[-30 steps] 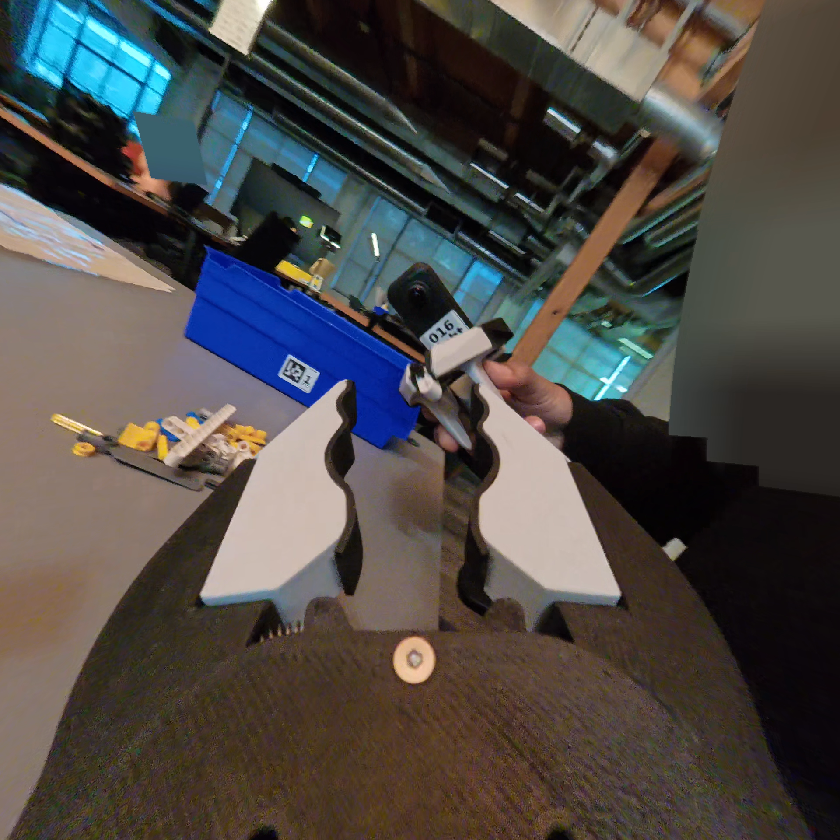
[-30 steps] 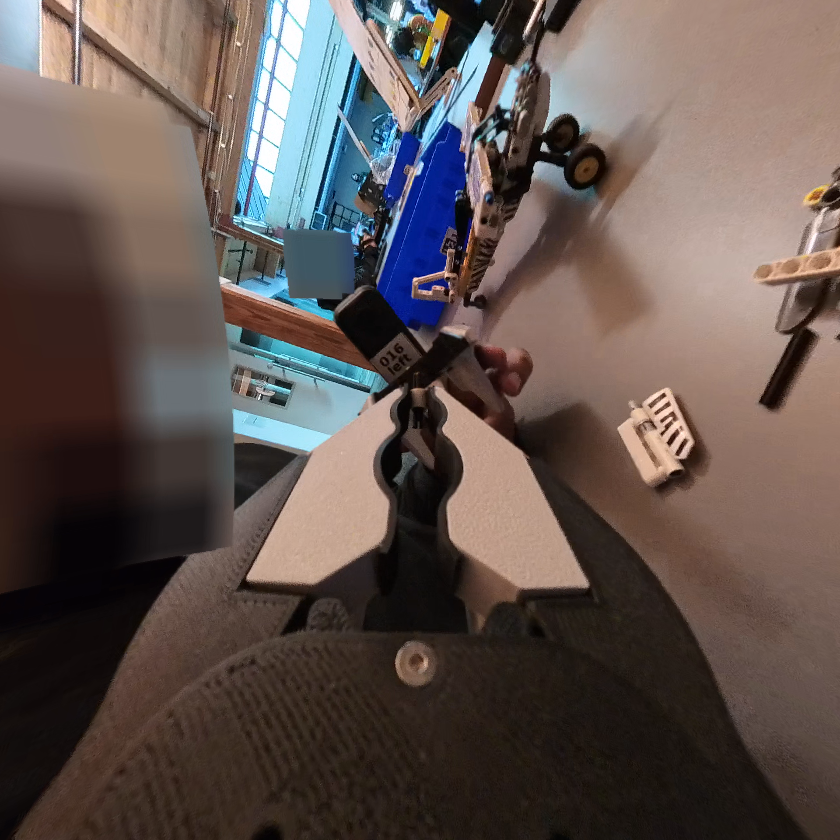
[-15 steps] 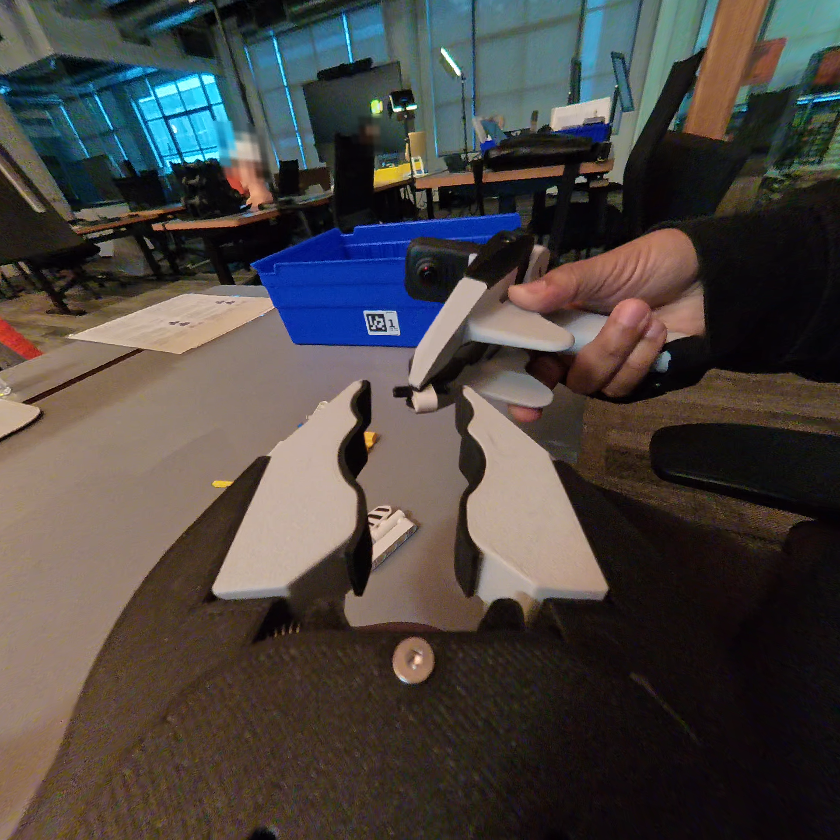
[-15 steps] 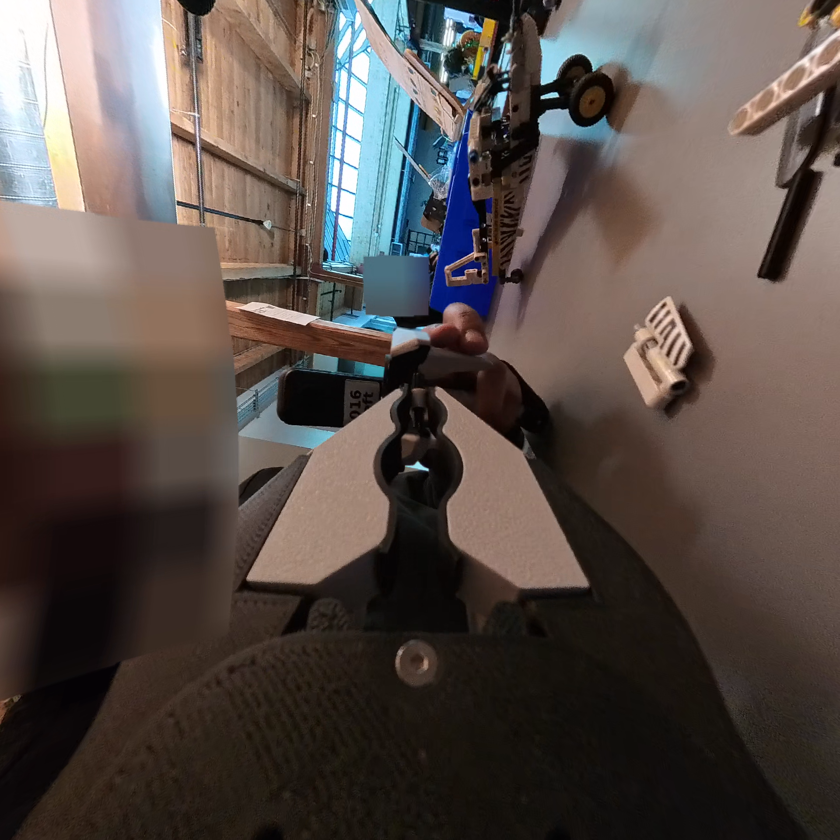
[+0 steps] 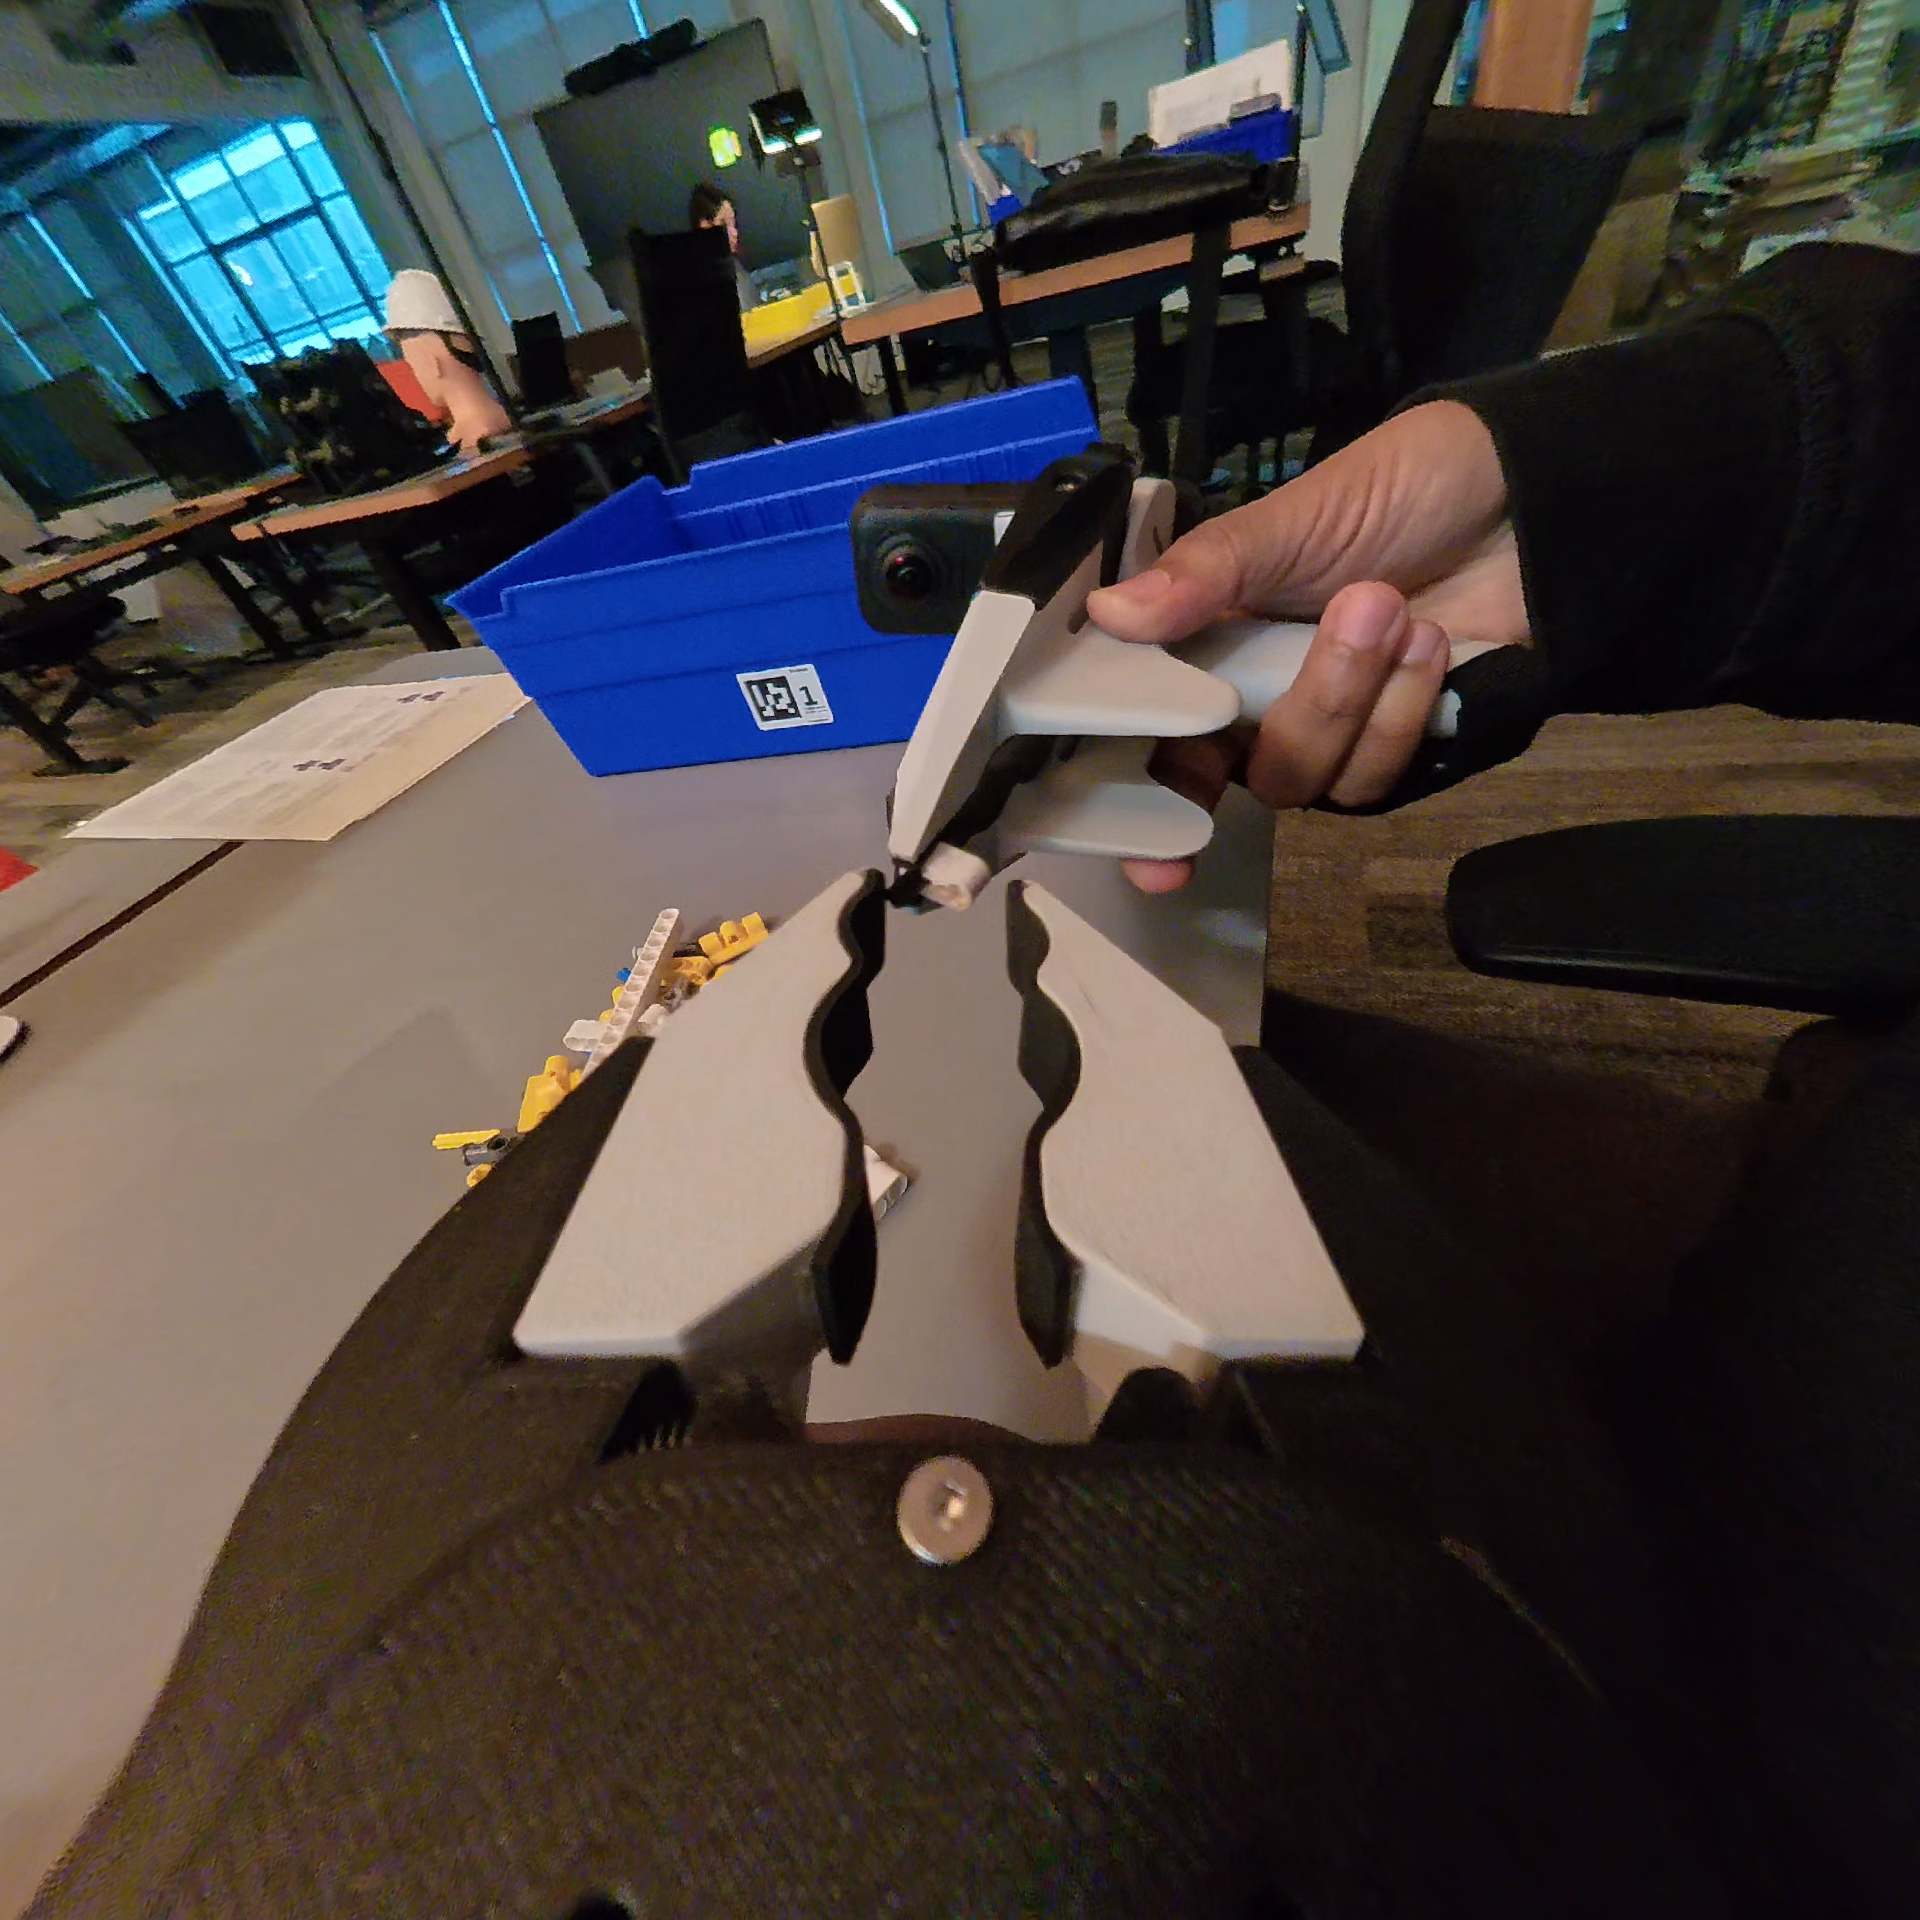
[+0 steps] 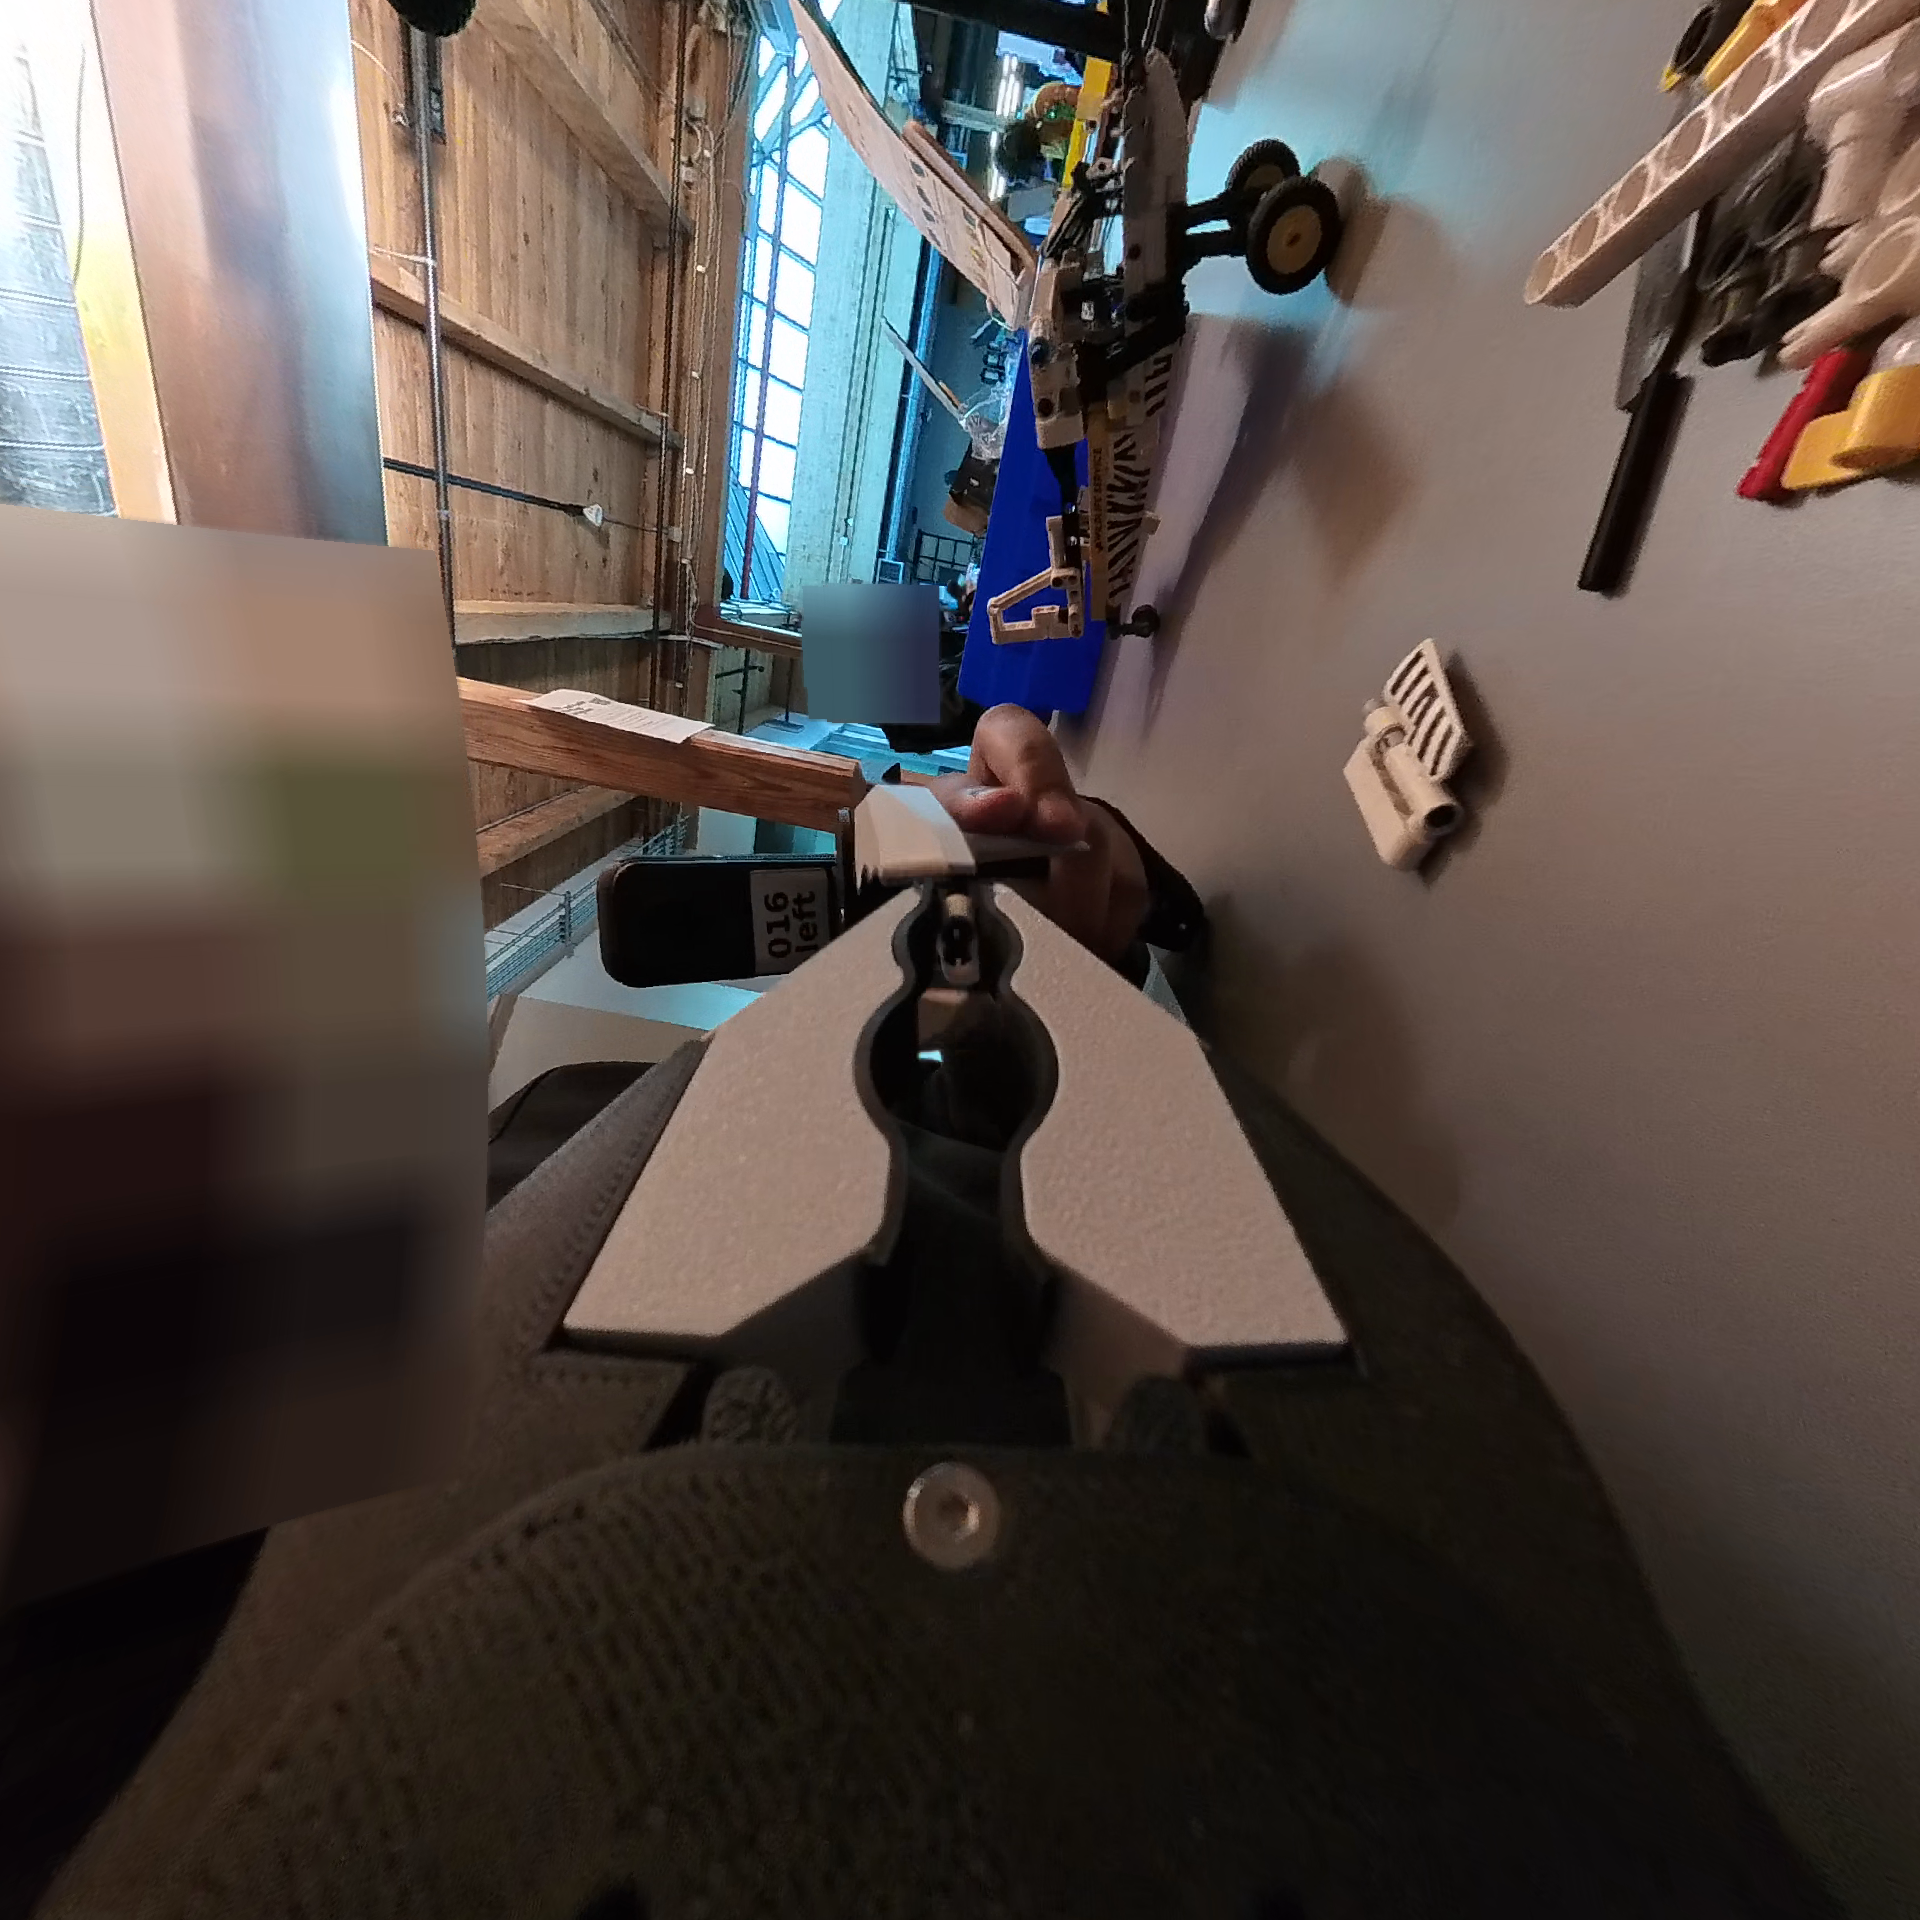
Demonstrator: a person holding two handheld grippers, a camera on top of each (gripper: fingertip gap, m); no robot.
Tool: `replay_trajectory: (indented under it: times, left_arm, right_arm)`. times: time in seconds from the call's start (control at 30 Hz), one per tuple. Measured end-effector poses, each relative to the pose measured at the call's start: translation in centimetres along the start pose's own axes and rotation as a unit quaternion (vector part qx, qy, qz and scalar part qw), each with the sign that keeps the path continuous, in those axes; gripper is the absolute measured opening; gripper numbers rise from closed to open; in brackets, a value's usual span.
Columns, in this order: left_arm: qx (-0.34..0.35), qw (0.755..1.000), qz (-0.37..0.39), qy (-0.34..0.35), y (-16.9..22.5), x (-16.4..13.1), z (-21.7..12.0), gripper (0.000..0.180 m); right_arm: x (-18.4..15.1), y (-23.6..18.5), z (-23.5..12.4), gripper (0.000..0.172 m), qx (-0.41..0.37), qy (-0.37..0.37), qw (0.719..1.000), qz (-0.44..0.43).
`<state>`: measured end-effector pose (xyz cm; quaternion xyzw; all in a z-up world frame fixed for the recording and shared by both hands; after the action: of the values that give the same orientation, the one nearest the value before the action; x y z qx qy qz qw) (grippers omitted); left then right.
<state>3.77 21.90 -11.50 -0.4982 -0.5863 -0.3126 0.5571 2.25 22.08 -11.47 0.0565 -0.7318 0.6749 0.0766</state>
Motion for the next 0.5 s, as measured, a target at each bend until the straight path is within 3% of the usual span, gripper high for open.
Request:
replay_trajectory:
  times: [0.1, 0.27, 0.37, 0.5]
  left_arm:
    - [0.011, 1.0, -0.004, -0.001, -0.3, 0.0, 0.1, 0.014]
    - [0.017, 1.0, 0.004, -0.015, -0.3, -0.2, 0.6, 0.031]
    - [0.049, 0.999, 0.006, -0.002, -1.2, 0.0, 0.3, 0.018]
    - [0.046, 0.998, -0.018, 0.025, -1.5, 0.4, -0.4, 0.015]
  right_arm:
    - [0.2, 0.0, 0.0, 0.005, -0.001, 0.007, 1.0, -0.003]
    - [0.4, -0.7, 0.7, 0.005, 0.003, 0.016, 1.0, -0.01]
    - [0.5, -0.9, 0.9, 0.005, -0.002, 0.019, 1.0, -0.018]
    - [0.7, -1.1, 0.9, 0.005, -0.001, 0.027, 0.999, -0.024]
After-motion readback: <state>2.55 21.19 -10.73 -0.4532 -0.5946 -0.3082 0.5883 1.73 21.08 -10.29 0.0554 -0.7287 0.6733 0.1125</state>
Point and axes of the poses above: each gripper's, where its closed fingertips meet, z out along the fingers, x out of its top, y = z × x across the jaws, the point moved 1 cm from there along -z, back along the fingers, and after that the axes turned 8 degrees about -x, right-handed, at the moved point
